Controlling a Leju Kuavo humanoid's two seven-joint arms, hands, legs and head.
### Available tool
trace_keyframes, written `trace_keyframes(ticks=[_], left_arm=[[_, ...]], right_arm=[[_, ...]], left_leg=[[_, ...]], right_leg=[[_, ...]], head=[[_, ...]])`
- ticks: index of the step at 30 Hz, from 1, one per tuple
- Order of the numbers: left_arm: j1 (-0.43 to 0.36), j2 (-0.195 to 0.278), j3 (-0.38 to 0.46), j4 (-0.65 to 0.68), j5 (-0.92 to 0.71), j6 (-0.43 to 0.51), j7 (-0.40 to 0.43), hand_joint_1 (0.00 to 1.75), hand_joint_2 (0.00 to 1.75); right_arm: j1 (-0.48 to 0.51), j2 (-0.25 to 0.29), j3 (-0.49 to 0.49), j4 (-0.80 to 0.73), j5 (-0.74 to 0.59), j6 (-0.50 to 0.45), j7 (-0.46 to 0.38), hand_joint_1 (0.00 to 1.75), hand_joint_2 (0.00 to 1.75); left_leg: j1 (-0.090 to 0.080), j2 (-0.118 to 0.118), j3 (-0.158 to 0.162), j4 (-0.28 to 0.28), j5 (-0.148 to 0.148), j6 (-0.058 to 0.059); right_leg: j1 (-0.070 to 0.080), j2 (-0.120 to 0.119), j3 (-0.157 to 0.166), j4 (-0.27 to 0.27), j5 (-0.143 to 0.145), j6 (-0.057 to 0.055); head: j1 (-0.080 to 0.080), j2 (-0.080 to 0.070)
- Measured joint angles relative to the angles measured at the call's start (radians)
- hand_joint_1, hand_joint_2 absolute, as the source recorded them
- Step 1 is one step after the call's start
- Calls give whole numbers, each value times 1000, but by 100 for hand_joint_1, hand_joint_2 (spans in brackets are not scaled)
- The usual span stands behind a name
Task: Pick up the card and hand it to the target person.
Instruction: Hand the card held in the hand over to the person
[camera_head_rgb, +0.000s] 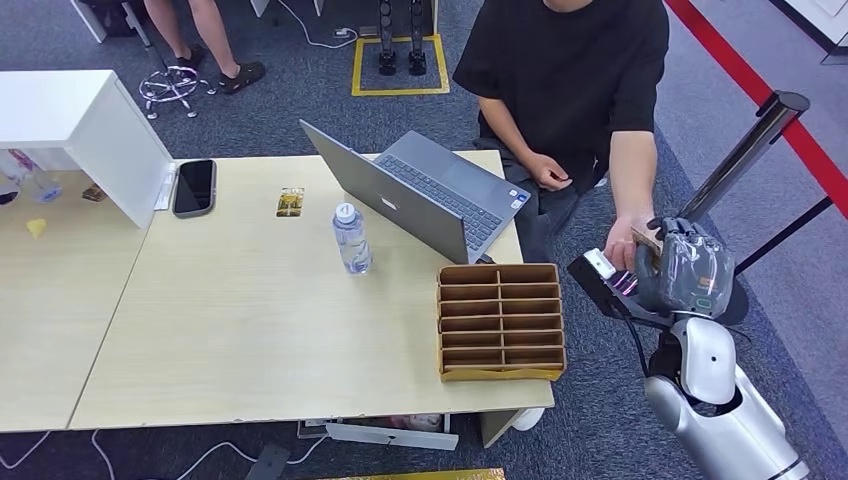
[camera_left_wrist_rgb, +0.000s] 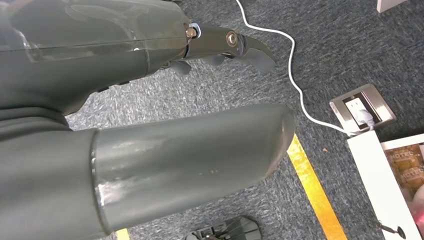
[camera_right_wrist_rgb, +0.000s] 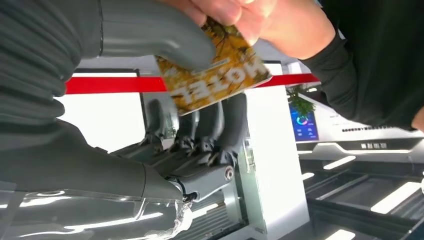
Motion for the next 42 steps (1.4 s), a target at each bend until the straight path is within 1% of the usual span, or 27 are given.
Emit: trace_keyframes(ticks=[4, 8, 13, 18, 21, 24, 26, 31, 35, 38, 40, 42], left_arm=[[0, 0, 0, 0, -2, 0, 2, 0, 0], [0, 0, 0, 0, -2, 0, 3, 0, 0], [1, 0, 0, 0, -3, 0, 3, 0, 0], [1, 0, 0, 0, -3, 0, 3, 0, 0], [3, 0, 0, 0, -2, 4, 0, 0, 0], [9, 0, 0, 0, 7, 11, -7, 0, 0], [15, 0, 0, 0, 14, 17, -13, 0, 0], [21, 0, 0, 0, 20, 20, -18, 0, 0], [44, 1, 2, 0, 40, 33, -35, 0, 0], [46, 1, 3, 0, 46, 38, -38, 0, 0], [47, 1, 3, 0, 50, 40, -40, 0, 0], [48, 1, 3, 0, 54, 43, -42, 0, 0]], right_arm=[[1, 0, 9, 14, -37, 59, 2, 0, 175], [3, 0, 20, 29, -54, 69, 8, 0, 175], [5, 0, 22, 44, -62, 46, 10, 0, 175], [7, 1, 22, 48, -73, -14, 4, 0, 175], [11, 7, 21, 46, -170, -85, -32, 0, 175], [19, 29, 22, 31, -291, -159, -84, 0, 175], [27, 46, 23, 13, -332, -193, -112, 0, 175], [38, 61, 27, -12, -356, -219, -134, 0, 175], [102, 125, 68, -109, -416, -269, -220, 0, 175], [114, 144, 102, -119, -424, -268, -237, 0, 175], [123, 158, 129, -119, -463, -276, -256, 0, 175], [134, 172, 153, -119, -544, -293, -293, 0, 175]], left_leg=[[0, 0, 0, 0, 0, 0], [0, 0, 0, 0, 0, 0], [0, 0, 0, 0, 0, 0], [0, 0, 0, 0, 0, 0], [0, 0, 0, 0, 0, 0], [0, 0, 0, 0, 0, 0], [0, 0, 0, 0, 0, 0], [0, 0, 0, 0, 0, 0], [0, 0, -1, 0, 0, 0], [0, 0, -1, 0, 0, 0], [0, 0, -1, 0, 0, 0], [0, 0, -1, 0, 0, 0]], right_leg=[[0, 0, 0, 0, 0, 0], [0, 0, 0, 0, 0, 0], [0, 0, 0, 0, 0, 0], [0, 0, 0, 0, 0, 0], [0, 0, 0, 0, 0, 0], [0, 0, 0, 0, 0, 0], [0, 0, 0, 0, 0, 0], [0, 0, 0, 0, 0, 0], [0, 0, 0, 0, 0, 0], [0, 0, 0, 0, 0, 0], [0, 0, 0, 0, 0, 0], [0, 0, 0, 0, 0, 0]], head=[[0, 0], [0, 0], [0, 0], [0, 0], [0, 0], [0, 0], [0, 0], [0, 0], [0, 0], [0, 0], [0, 0], [0, 0]])
